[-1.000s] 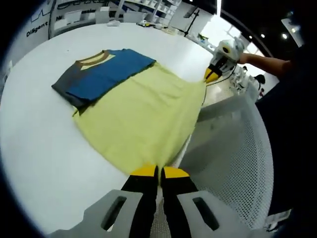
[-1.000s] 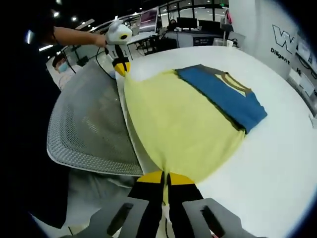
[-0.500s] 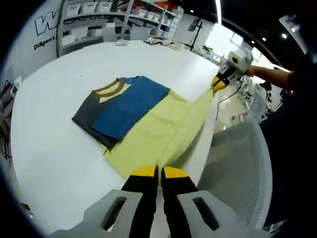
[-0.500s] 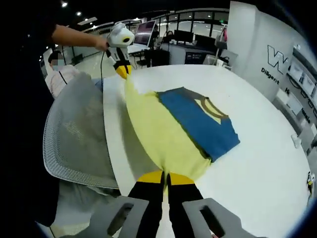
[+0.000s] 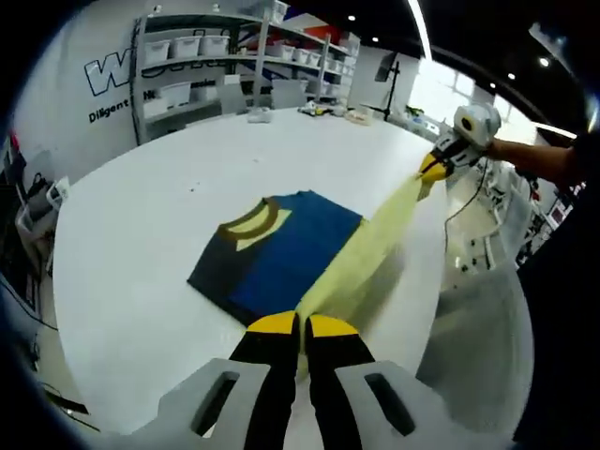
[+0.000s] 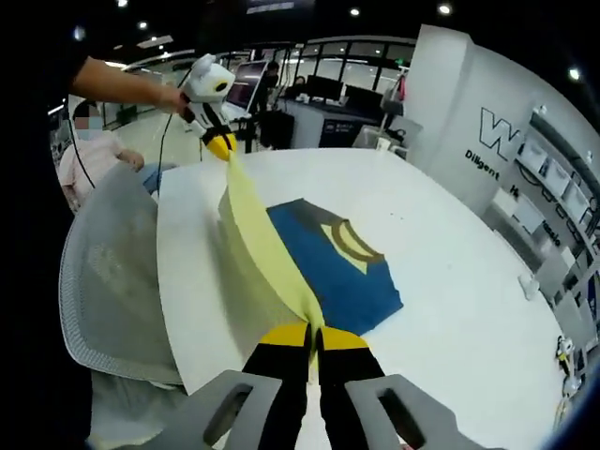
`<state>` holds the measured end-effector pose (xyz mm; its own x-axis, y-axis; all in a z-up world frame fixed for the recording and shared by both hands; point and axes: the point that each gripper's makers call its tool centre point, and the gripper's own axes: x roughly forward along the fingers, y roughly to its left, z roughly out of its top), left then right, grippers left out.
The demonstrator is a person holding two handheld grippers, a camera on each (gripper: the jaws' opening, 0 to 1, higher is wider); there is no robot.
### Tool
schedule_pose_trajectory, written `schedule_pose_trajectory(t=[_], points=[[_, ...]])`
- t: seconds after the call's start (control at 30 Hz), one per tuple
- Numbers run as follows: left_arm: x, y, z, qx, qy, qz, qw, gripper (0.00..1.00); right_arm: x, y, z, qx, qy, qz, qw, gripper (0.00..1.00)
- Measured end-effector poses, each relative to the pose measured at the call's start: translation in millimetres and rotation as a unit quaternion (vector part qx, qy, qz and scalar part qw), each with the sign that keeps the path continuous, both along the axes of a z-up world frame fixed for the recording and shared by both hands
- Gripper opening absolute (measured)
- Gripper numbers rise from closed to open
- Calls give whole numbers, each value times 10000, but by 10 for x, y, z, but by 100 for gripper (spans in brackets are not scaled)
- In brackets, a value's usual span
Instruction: Fold the garment on the visible template until the final outline fits inside the template.
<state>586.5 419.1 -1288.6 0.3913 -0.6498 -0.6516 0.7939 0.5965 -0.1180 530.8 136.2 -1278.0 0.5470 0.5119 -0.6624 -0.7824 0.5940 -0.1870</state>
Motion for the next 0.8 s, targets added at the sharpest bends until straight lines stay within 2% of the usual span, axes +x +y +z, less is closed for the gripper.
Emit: schedule_pose_trajectory(t=[0.07,0.17,0.4,0.53,0.8], points=[[117,15,47,36,-192,94,9998,1,78,11,54,54,-37,-48,10000,0],[233,2,121,57,-335,221,9992,1,192,32,134,61,-104,-91,9999,0],[463,-17,243,201,-694,413,9965,1,414,31,199,-29,-204,-110,9997,0],[586,-27,289,239,-821,504,9951,1,503,28,187,-106,-213,-129,9996,0],[765,-38,224,441,-901,589,9932,1,767,18,137,-220,-245,-282,9991,0]])
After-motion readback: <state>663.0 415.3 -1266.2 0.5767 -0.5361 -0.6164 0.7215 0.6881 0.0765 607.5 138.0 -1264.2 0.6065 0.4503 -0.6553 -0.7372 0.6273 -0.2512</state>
